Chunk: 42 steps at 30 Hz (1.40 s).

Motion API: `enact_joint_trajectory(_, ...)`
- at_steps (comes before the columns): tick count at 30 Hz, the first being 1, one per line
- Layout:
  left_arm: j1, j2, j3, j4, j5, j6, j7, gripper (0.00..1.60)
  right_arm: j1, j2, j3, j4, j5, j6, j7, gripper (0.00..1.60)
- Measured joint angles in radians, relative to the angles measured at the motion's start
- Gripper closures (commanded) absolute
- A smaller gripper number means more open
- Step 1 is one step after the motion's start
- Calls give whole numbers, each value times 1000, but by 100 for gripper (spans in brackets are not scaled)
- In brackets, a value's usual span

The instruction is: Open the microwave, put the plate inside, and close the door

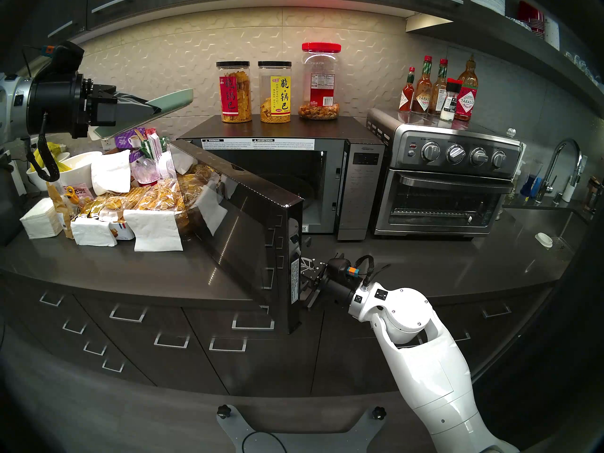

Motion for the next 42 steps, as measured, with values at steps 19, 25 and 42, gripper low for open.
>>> enact_joint_trajectory(19, 0, 0, 0, 0, 0, 0, 0, 160, -58, -4, -57, -32, 8, -4, 56, 160)
enact_joint_trajectory(25, 0, 0, 0, 0, 0, 0, 0, 160, -75, -11, -86, -43, 5, -3, 60, 160)
enact_joint_trajectory(42, 0, 0, 0, 0, 0, 0, 0, 160, -105, -32, -147, -56, -29, -5, 31, 0)
